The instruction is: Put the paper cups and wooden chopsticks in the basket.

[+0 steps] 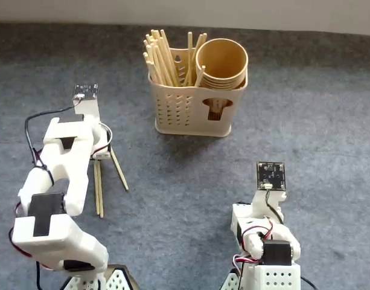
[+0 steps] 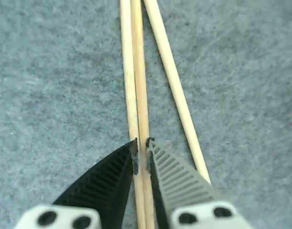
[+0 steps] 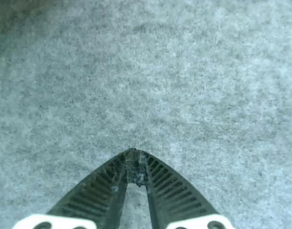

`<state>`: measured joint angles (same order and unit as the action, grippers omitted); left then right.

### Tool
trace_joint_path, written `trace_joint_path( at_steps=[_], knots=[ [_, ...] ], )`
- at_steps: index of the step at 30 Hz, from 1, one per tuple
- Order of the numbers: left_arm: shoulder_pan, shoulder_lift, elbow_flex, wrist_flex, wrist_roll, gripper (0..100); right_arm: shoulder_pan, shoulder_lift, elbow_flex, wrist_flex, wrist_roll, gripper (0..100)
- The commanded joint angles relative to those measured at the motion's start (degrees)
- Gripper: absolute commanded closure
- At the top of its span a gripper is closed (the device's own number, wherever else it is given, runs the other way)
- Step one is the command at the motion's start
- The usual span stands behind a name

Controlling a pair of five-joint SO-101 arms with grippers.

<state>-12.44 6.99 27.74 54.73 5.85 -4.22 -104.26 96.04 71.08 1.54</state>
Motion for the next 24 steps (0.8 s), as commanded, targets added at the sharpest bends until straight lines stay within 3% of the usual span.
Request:
trace_joint_path(
  at_steps=[1, 10, 18, 24],
  knots=[
    [2.07, -1.54, -2.42, 0.62, 0.0, 99, 0.66, -0.84, 8.75, 0.4, -0.35, 99.3],
    [3.12, -17.36, -1.98, 6.07, 0.18, 99, 0.66, -0.84, 8.75, 0.4, -0.35, 99.3],
    [3.47, -19.21, -1.89, 7.74, 0.26, 99, 0.66, -0.84, 8.75, 0.4, -0.35, 99.3],
    [3.03, -7.78, -2.24, 1.14, 0.53, 83, 0.66, -0.84, 8.75, 0.4, -0.35, 99.3]
  ],
)
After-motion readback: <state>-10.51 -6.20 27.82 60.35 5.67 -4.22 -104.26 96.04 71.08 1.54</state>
